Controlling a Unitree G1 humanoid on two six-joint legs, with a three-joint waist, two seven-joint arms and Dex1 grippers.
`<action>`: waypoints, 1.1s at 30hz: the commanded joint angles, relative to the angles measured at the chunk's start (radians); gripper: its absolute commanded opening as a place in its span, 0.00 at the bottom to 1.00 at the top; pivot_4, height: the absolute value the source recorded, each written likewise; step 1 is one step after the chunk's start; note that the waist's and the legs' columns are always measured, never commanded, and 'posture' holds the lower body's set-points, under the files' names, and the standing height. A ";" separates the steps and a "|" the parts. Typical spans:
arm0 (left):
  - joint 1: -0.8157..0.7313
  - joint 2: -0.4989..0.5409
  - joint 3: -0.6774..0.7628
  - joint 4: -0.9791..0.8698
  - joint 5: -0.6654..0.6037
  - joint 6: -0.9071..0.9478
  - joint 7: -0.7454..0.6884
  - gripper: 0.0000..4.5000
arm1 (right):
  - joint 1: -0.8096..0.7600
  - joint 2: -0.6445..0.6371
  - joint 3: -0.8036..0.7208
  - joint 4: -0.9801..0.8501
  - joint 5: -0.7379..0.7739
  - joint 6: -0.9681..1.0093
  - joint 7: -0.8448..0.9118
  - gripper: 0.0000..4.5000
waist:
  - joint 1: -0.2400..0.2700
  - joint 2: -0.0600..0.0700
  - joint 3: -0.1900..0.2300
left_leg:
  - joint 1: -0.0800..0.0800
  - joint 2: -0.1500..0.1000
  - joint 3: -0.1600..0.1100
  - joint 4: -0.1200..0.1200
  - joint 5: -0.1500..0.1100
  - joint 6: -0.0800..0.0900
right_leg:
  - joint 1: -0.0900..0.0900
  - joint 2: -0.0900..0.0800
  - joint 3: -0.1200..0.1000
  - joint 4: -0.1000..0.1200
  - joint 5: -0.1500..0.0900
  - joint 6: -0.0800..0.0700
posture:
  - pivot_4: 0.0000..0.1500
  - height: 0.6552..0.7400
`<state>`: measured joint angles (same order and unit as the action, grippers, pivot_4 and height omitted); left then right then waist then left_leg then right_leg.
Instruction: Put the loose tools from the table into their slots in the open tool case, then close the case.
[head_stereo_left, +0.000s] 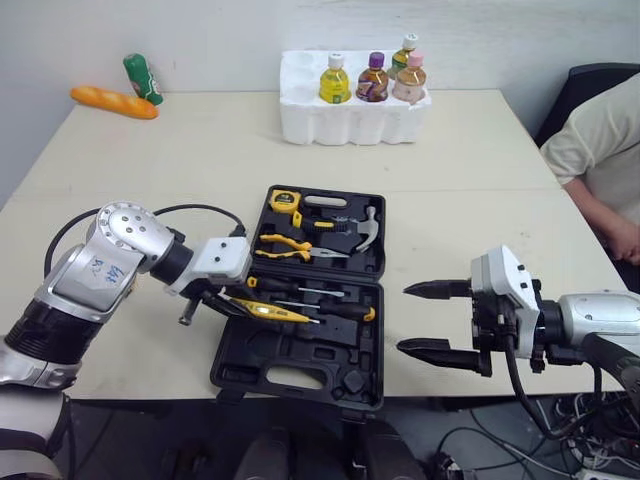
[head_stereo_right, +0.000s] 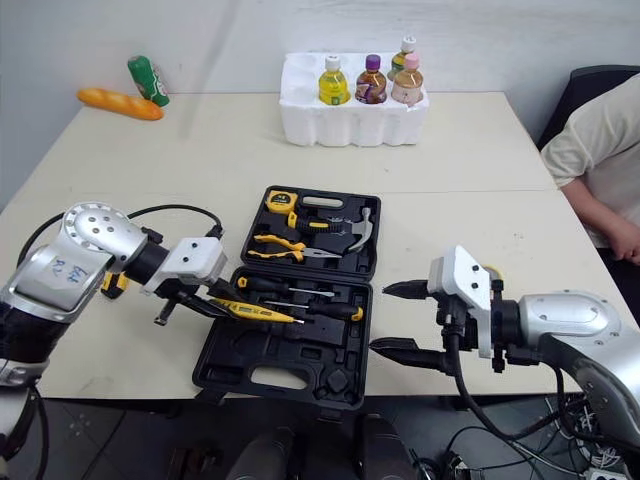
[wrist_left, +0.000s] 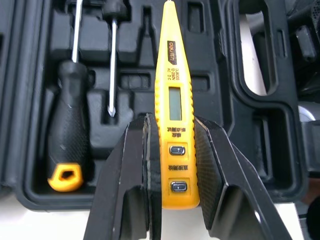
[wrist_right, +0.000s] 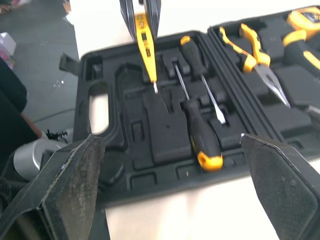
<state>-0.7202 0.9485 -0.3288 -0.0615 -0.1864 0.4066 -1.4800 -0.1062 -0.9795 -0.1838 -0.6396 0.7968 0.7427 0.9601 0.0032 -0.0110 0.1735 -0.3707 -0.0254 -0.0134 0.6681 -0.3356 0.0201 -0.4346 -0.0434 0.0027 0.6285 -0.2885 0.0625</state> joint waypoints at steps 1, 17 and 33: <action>-0.050 -0.018 -0.008 0.030 0.029 -0.031 -0.022 0.12 | 0.006 -0.030 -0.002 0.003 -0.053 -0.041 0.023 1.00 | 0.000 0.000 0.000 | 0.000 0.000 0.000 0.000 0.000 0.000 | 0.000 0.000 0.000 0.000 0.000 0.000 | 1.00 0.96; -0.080 -0.091 -0.085 0.153 0.167 -0.104 -0.034 0.12 | 0.006 -0.011 -0.012 -0.025 -0.026 -0.014 -0.012 1.00 | 0.008 0.000 0.000 | 0.000 0.000 0.000 0.004 0.000 0.000 | 0.001 0.001 0.000 0.001 0.000 0.000 | 1.00 0.96; -0.013 -0.133 0.064 0.102 0.018 -0.061 -0.003 0.83 | -0.013 -0.009 0.001 -0.021 -0.007 -0.004 -0.012 1.00 | 0.018 0.000 0.000 | 0.000 0.001 -0.001 0.007 -0.001 0.001 | 0.002 0.001 0.000 0.001 0.000 0.001 | 1.00 0.96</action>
<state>-0.7384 0.8162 -0.3274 0.0521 -0.1170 0.3811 -1.4760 -0.1168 -0.9878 -0.1667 -0.6346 0.7711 0.7429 0.9452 0.0215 -0.0112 0.1736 -0.3710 -0.0247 -0.0140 0.6756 -0.3362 0.0211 -0.4322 -0.0426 0.0024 0.6297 -0.2881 0.0632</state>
